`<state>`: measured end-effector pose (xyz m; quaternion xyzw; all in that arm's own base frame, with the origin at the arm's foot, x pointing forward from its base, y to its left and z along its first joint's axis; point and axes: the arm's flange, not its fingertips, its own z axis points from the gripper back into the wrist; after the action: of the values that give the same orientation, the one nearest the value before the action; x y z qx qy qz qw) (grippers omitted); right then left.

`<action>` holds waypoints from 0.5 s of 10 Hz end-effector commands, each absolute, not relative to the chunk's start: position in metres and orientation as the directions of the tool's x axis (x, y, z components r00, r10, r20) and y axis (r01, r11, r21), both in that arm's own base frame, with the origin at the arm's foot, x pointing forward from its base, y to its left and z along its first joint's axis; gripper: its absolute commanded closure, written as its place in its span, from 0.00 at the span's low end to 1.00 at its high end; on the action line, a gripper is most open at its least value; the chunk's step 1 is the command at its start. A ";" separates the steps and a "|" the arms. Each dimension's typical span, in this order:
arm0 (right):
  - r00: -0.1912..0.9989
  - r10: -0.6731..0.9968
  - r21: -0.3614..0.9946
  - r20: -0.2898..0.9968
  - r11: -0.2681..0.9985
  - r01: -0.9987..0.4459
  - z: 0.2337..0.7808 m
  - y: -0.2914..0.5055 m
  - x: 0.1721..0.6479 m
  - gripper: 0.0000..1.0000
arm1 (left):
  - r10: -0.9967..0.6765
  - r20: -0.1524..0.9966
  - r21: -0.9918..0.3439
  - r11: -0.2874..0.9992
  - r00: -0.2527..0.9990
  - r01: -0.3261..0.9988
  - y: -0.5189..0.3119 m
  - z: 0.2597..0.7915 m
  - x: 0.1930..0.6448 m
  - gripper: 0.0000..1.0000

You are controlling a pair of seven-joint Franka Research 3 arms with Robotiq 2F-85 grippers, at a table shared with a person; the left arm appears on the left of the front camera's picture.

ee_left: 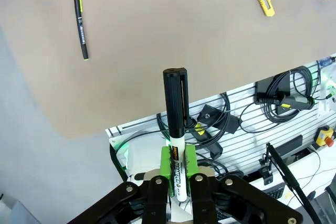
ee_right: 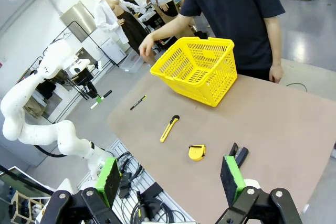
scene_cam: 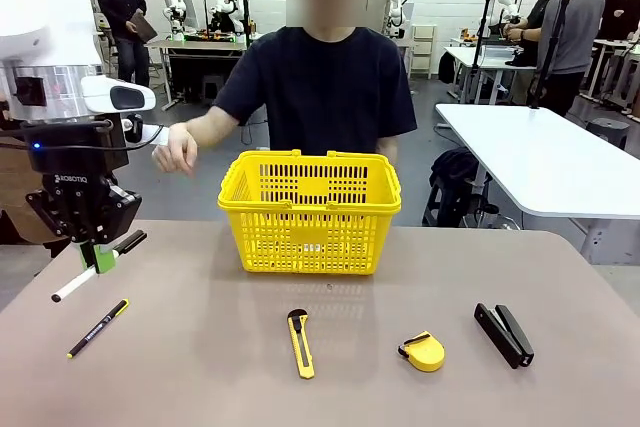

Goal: Place the items the person wants into the basket.
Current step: Pick up the item the person points to and place it in the Market Basket.

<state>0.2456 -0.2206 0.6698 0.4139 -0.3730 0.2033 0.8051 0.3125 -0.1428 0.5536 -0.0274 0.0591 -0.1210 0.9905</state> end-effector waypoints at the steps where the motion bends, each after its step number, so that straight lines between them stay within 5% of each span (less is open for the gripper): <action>1: 0.619 0.019 0.506 0.785 0.555 -0.660 0.672 -0.220 0.247 0.00 | -0.254 -0.105 -0.074 0.966 0.961 0.247 -0.140 0.552 0.313 1.00; 3: 0.619 0.019 0.506 0.785 0.555 -0.660 0.672 -0.220 0.247 0.00 | -0.254 -0.105 -0.074 0.966 0.961 0.247 -0.140 0.552 0.313 1.00; 4: 0.619 0.019 0.506 0.785 0.555 -0.660 0.672 -0.220 0.247 0.00 | -0.243 -0.110 -0.069 0.969 0.964 0.236 -0.143 0.554 0.312 0.88; 5: 0.619 0.019 0.506 0.785 0.555 -0.660 0.672 -0.220 0.247 0.00 | -0.426 -0.150 -0.062 0.905 0.892 0.422 -0.155 0.573 0.355 0.88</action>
<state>0.2455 -0.2205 0.6698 0.4138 -0.3731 0.2034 0.8051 0.3212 -0.1466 0.5577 -0.0260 0.0605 -0.1517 0.9862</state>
